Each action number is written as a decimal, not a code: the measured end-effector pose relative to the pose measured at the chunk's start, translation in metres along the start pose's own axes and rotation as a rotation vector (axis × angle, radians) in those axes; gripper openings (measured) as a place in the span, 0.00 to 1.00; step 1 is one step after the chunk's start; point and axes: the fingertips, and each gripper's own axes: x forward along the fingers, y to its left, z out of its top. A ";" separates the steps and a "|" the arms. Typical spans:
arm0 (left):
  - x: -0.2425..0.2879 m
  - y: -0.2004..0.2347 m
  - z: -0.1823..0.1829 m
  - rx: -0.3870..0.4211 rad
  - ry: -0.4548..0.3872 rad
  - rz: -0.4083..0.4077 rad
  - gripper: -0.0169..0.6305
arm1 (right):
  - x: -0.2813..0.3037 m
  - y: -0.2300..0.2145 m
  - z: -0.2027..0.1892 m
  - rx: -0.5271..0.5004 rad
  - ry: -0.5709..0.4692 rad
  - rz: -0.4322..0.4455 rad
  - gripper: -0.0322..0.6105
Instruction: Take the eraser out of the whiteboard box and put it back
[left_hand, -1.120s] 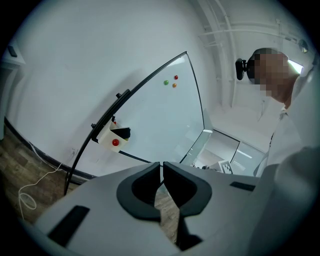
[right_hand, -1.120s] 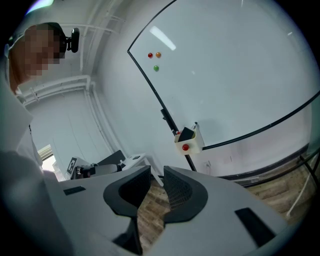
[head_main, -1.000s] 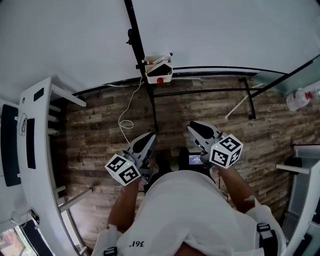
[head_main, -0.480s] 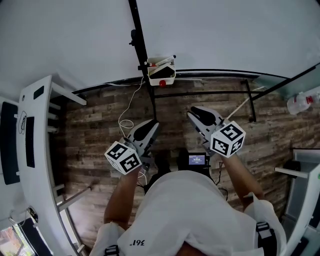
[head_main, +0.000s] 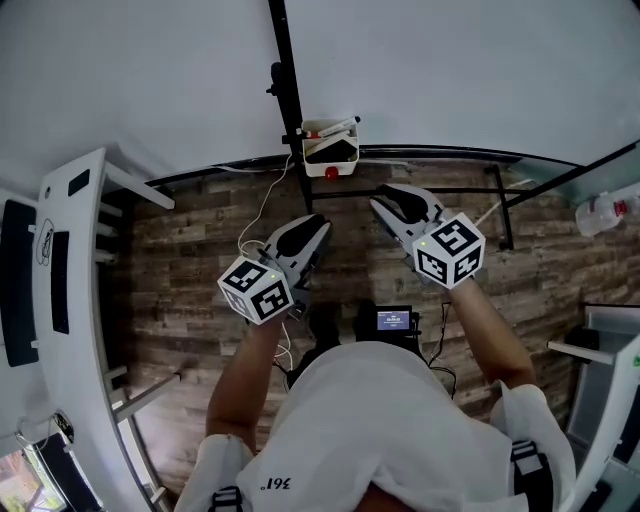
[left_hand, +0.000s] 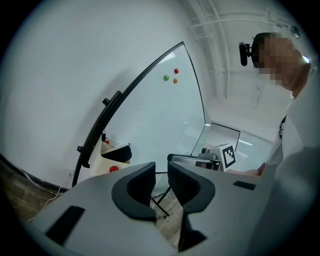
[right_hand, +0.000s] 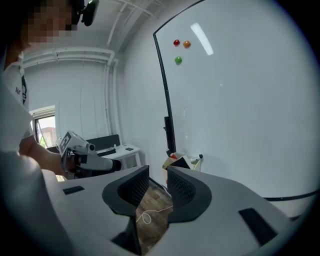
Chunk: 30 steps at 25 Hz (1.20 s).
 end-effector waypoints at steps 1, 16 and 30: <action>0.004 0.002 0.001 0.003 0.002 0.000 0.13 | 0.005 -0.002 0.001 -0.018 0.008 -0.001 0.23; 0.050 0.067 -0.003 0.002 0.053 0.070 0.13 | 0.072 -0.047 -0.001 -0.189 0.147 -0.020 0.29; 0.068 0.108 -0.018 -0.032 0.095 0.121 0.13 | 0.128 -0.070 -0.015 -0.319 0.258 -0.023 0.43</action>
